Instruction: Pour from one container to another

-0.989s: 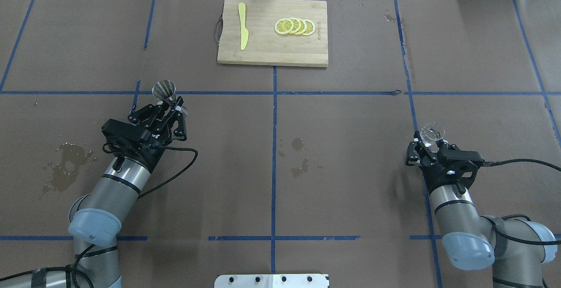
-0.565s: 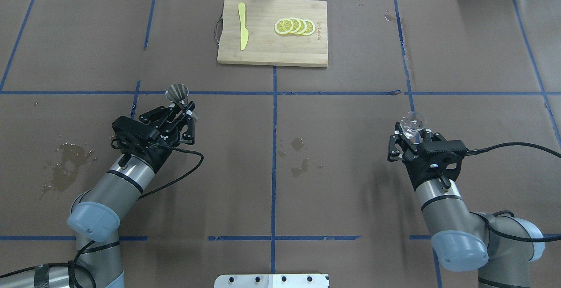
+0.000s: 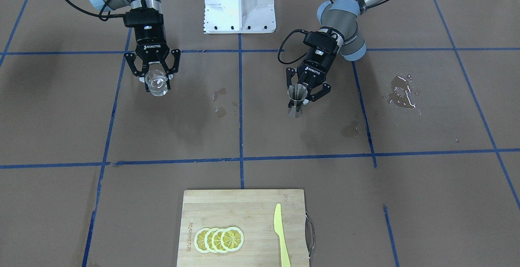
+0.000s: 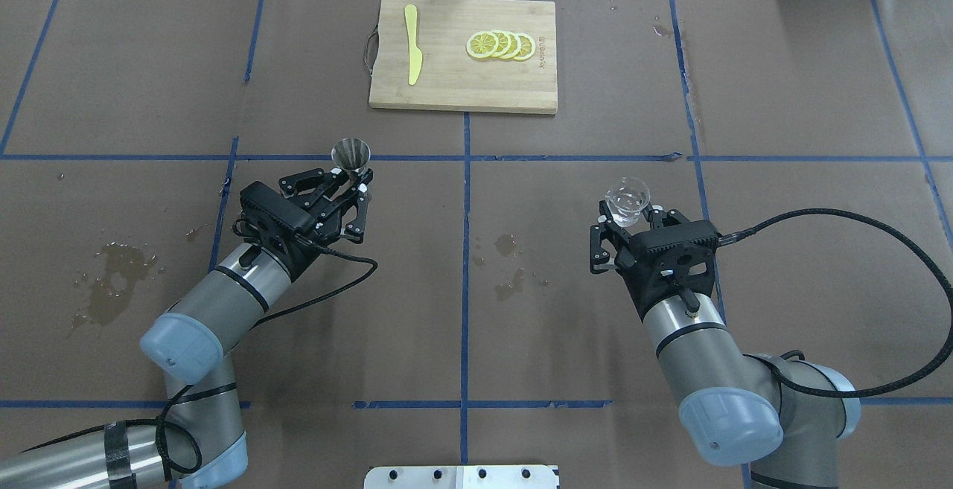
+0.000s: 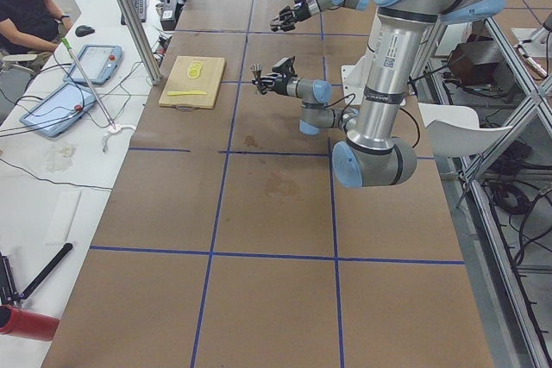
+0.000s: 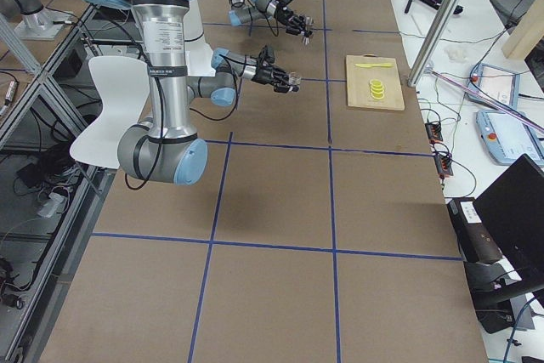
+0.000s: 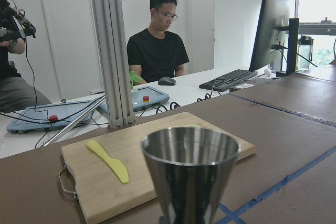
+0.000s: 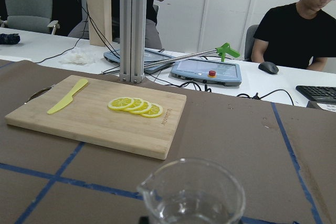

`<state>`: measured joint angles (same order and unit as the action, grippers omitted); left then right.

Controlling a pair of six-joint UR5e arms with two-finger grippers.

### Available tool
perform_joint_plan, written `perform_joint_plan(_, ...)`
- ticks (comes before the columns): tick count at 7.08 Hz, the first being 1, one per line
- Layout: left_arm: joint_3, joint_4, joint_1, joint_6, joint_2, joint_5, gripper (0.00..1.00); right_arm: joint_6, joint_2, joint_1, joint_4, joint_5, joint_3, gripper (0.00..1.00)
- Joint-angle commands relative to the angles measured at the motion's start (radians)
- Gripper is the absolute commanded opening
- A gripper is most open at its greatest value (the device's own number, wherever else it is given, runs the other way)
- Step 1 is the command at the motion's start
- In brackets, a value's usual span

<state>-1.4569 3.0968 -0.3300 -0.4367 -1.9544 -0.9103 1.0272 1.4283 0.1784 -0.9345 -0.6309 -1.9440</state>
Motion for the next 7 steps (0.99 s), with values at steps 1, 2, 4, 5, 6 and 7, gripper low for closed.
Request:
perform_joint_plan(1,0.013,0.039,0.017,0.024,-0.017,0.014,0.00,-0.059,-0.062,-0.022,-0.006,-0.023,-0.038,0.00)
perform_joint_plan(2,0.015,0.037,0.032,0.026,-0.041,0.014,0.00,-0.097,-0.109,-0.026,-0.070,-0.023,-0.039,0.00)
perform_joint_plan(4,0.035,0.036,0.063,0.140,-0.057,0.007,0.00,-0.113,-0.167,-0.030,-0.107,-0.085,-0.053,0.00)
perform_joint_plan(5,0.071,0.036,0.066,0.153,-0.086,0.004,0.00,-0.178,-0.173,-0.030,-0.119,-0.110,-0.064,0.00)
perform_joint_plan(6,0.099,0.036,0.104,0.153,-0.137,0.014,0.00,-0.186,-0.183,-0.027,-0.138,-0.113,-0.065,0.00)
perform_joint_plan(7,0.107,0.036,0.115,0.151,-0.143,0.030,0.00,-0.187,-0.208,-0.027,-0.142,-0.116,-0.073,0.00)
